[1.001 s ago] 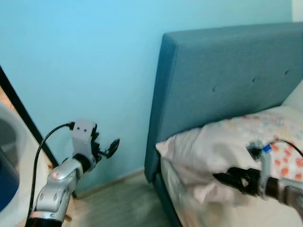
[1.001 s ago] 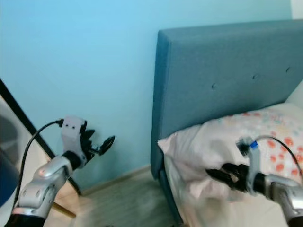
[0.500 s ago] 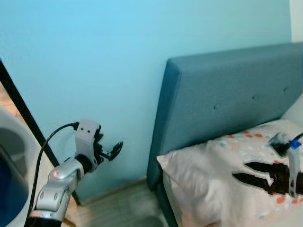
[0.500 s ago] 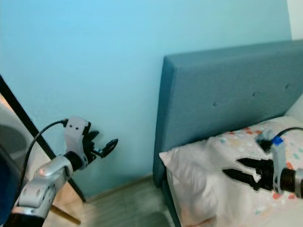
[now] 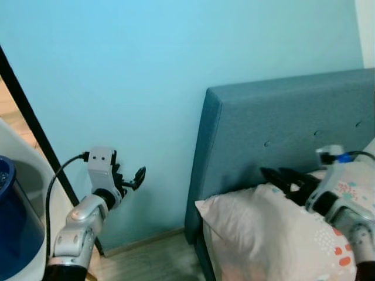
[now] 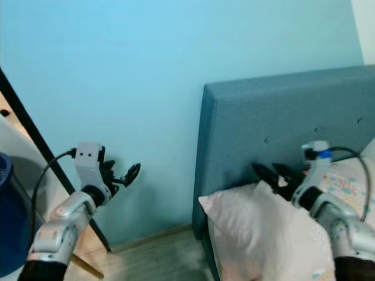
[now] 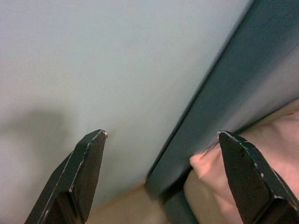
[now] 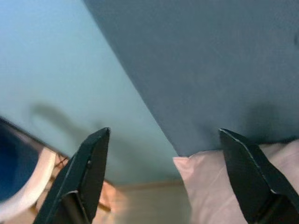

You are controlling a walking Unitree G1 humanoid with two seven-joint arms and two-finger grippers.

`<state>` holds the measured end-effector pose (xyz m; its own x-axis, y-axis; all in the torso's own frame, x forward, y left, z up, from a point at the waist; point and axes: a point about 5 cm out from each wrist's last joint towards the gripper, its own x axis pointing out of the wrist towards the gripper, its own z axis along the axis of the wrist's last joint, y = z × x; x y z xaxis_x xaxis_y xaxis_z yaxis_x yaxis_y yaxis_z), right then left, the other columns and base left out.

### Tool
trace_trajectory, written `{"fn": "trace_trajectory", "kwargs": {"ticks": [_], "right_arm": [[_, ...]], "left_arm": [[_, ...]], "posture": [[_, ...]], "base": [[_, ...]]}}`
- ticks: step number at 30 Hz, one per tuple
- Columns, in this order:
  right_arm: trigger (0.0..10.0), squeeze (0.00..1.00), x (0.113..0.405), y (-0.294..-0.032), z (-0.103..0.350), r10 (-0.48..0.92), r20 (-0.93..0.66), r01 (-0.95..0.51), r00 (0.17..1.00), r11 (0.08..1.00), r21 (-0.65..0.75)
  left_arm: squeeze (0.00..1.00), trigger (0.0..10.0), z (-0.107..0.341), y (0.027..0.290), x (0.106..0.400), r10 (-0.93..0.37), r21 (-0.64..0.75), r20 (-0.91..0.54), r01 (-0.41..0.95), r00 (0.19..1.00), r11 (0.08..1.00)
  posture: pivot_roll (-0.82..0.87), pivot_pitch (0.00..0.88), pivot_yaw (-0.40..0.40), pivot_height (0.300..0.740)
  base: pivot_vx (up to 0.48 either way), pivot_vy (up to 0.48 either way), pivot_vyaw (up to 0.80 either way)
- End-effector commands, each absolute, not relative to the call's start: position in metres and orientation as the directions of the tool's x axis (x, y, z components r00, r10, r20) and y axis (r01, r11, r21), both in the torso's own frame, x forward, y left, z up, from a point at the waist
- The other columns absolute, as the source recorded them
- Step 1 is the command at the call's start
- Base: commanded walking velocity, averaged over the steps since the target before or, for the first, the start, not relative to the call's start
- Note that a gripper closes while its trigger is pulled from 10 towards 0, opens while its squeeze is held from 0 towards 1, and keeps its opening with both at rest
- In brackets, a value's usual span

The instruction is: Clean up the room

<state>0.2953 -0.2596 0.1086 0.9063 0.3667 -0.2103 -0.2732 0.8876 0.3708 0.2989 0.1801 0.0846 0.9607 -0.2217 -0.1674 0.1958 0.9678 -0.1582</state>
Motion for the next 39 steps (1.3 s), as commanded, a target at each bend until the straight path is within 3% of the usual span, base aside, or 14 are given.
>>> {"fn": "trace_trajectory", "kwargs": {"ticks": [1, 3, 6, 8, 9, 13, 20, 24, 39], "right_arm": [[10.0, 0.00, 0.279, -0.255, 0.049, 0.244, -0.399, -0.104, 0.884, 0.935, 0.340], [10.0, 0.00, 0.279, -0.255, 0.049, 0.244, -0.399, -0.104, 0.884, 0.935, 0.340], [10.0, 0.00, 0.263, -0.251, 0.008, 0.132, -0.541, 0.015, 0.831, 0.966, 0.260], [10.0, 0.00, 0.263, -0.251, 0.008, 0.132, -0.541, 0.015, 0.831, 0.966, 0.260], [10.0, 0.00, 0.243, -0.249, -0.019, 0.067, -0.629, 0.126, 0.774, 0.958, 0.257], [10.0, 0.00, 0.222, -0.249, -0.040, 0.014, -0.700, 0.212, 0.714, 0.949, 0.235], [10.0, 0.00, 0.195, -0.243, -0.062, 0.006, -0.747, 0.246, 0.665, 0.942, 0.227], [10.0, 0.00, 0.184, -0.233, -0.070, 0.074, -0.765, 0.198, 0.640, 0.946, 0.257], [10.0, 0.00, 0.149, -0.237, -0.088, 0.004, -0.870, 0.199, 0.492, 0.973, 0.118]], "left_arm": [[0.00, 10.0, 0.015, 0.202, 0.266, -0.072, -0.168, -0.416, 0.002, 0.907, 0.986], [0.00, 10.0, 0.015, 0.202, 0.266, -0.072, -0.168, -0.416, 0.002, 0.907, 0.986], [0.00, 10.0, -0.030, 0.226, 0.231, 0.076, -0.078, -0.601, -0.153, 0.796, 0.985], [0.00, 10.0, -0.030, 0.226, 0.231, 0.076, -0.078, -0.601, -0.153, 0.796, 0.985], [0.00, 10.0, -0.049, 0.233, 0.211, 0.142, -0.037, -0.685, -0.229, 0.714, 0.973], [0.00, 10.0, -0.061, 0.234, 0.198, 0.174, -0.021, -0.740, -0.281, 0.650, 0.960], [0.00, 10.0, -0.082, 0.236, 0.163, 0.217, 0.049, -0.824, -0.316, 0.523, 0.947], [0.00, 10.0, -0.089, 0.243, 0.144, 0.252, 0.084, -0.850, -0.353, 0.462, 0.932], [0.00, 10.0, -0.088, 0.229, 0.159, 0.216, 0.073, -0.848, -0.298, 0.484, 0.952]], "posture": [[-0.05, 0.000, -0.045, 0.740], [-0.05, 0.000, -0.045, 0.740], [-0.05, 0.000, -0.037, 0.740], [-0.05, 0.000, -0.037, 0.740], [-0.05, 0.000, -0.038, 0.740], [-0.04, 0.000, -0.042, 0.740], [-0.05, 0.000, -0.049, 0.740], [-0.06, 0.000, -0.051, 0.740], [-0.07, 0.000, -0.055, 0.740]], "base": [[0.000, 0.000, 0.00], [0.000, 0.000, 0.00], [-0.171, 0.000, 0.00], [-0.266, 0.000, 0.00], [-0.322, 0.000, 0.00], [-0.326, 0.000, 0.00], [-0.339, 0.000, 0.00], [-0.340, 0.000, 0.00], [-0.333, 0.000, 0.00]]}}
